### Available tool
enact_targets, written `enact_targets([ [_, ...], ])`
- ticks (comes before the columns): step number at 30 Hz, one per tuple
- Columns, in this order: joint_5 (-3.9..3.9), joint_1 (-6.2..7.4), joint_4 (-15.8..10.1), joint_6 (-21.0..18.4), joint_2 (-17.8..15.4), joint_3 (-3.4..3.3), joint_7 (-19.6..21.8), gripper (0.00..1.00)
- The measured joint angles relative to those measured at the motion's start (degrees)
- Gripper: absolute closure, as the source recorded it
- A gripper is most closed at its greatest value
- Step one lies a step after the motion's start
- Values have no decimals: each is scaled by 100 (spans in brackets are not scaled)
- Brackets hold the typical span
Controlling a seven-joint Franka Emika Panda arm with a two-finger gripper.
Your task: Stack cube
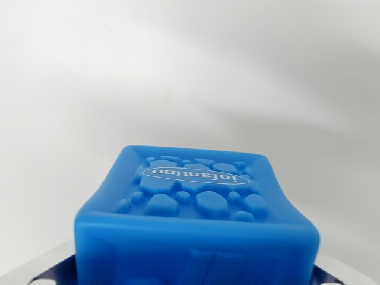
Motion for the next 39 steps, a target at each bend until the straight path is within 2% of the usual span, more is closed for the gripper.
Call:
enact_targets([
  [39,54,-659,-164,-105,-278,-11,-304,100],
])
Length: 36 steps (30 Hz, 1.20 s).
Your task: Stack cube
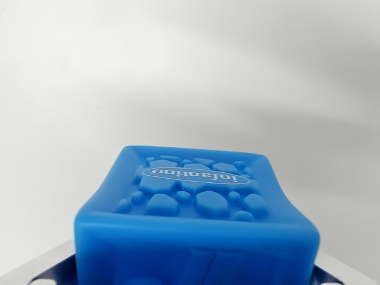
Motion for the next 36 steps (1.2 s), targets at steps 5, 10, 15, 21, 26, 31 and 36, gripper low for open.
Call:
enact_targets([
  [5,5,-90,-7,-29,-33,-3,-44,100],
  [10,10,-187,-11,-57,-66,-7,-88,100],
  [15,14,-269,-11,-78,-85,-9,-127,100],
  [21,20,-374,-11,-109,-113,-13,-180,100],
  [26,26,-470,-6,-139,-132,-18,-220,100],
  [31,32,-546,5,-166,-148,-20,-257,100],
  [36,40,-638,23,-194,-161,-26,-303,100],
])
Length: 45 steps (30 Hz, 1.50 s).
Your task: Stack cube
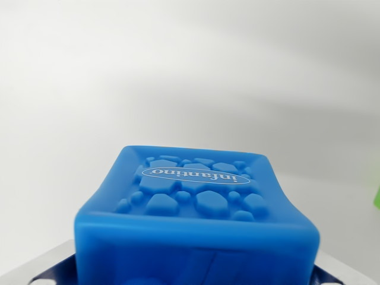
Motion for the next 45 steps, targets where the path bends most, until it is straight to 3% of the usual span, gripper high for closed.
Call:
enact_targets([
  [45,52,-742,333,-359,-35,-55,-354,100],
])
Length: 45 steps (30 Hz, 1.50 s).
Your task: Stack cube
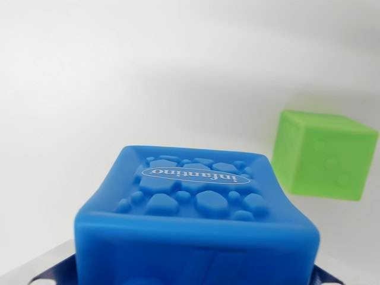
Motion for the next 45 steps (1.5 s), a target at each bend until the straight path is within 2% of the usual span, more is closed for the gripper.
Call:
enact_targets([
  [45,44,-639,617,-443,167,-79,-294,100],
])
